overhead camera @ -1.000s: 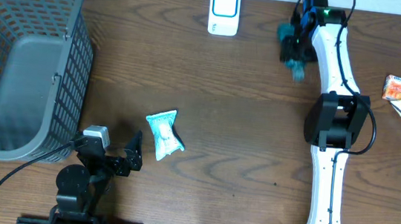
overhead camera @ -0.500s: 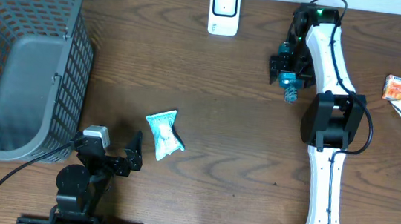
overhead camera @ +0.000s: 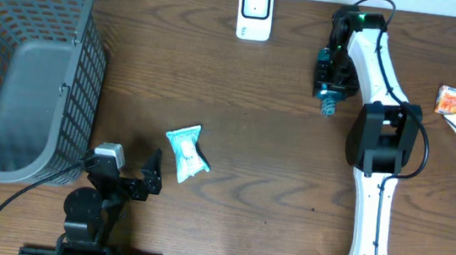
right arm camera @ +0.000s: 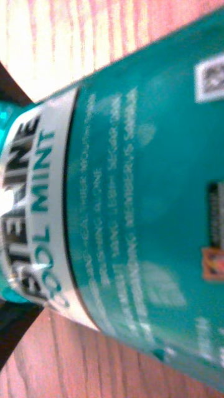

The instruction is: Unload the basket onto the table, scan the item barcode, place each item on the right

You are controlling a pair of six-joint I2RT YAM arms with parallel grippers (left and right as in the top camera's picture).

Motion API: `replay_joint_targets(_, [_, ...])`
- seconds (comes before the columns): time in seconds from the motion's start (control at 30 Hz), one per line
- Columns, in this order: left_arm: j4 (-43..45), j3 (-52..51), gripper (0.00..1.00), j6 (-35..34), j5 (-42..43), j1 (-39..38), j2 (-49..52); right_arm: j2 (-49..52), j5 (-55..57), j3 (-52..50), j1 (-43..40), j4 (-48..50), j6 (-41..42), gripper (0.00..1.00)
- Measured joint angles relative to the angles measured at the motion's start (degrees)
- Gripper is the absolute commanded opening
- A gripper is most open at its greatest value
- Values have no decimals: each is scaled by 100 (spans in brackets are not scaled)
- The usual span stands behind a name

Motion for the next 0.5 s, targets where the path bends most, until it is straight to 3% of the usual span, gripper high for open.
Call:
replay_joint_targets(0.1, [2, 0, 98, 0, 0, 0, 0, -26, 44, -33, 2, 39, 13, 35])
replay_joint_targets(0.5, [2, 0, 98, 0, 0, 0, 0, 92, 59, 243, 2, -426, -190, 27])
